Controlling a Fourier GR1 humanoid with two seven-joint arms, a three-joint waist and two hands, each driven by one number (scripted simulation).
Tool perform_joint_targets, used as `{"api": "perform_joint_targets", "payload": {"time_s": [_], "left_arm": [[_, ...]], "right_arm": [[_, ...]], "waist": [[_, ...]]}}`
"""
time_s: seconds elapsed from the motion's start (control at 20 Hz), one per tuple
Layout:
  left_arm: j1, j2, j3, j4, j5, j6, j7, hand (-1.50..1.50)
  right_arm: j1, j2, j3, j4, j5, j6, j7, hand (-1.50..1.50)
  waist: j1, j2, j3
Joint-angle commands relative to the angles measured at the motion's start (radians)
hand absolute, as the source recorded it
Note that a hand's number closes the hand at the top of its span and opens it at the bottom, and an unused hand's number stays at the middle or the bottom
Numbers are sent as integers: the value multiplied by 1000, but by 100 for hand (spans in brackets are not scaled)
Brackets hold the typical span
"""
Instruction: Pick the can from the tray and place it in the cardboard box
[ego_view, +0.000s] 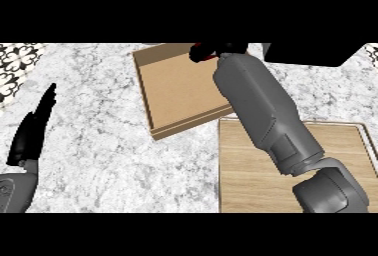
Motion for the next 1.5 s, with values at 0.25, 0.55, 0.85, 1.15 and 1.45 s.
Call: {"api": "perform_joint_targets", "payload": {"time_s": [0.25,0.55,0.85,1.15,1.45], "left_arm": [[-21,-12,-16,-12,-10,-5,13,0],[0,-27,-33,-15,-29,6,4,0],[22,-3,1,-12,-10,-7,-9,0],[77,-21,18,3,-11,17,-35,0],[74,9,54,-30,10,-15,17,0]], "right_arm": [[-3,3,-114,126,-91,-80,-87,-150],[-17,-12,-154,98,-131,-155,-233,-150],[-2,-2,-242,39,-217,-300,-365,-150],[43,-64,-339,-19,-344,-227,-538,-150],[207,-68,-372,-66,-415,-217,-677,-150]], "waist": [[27,14,1],[20,9,2],[8,0,2],[-35,-15,2],[-70,-29,2]]}}
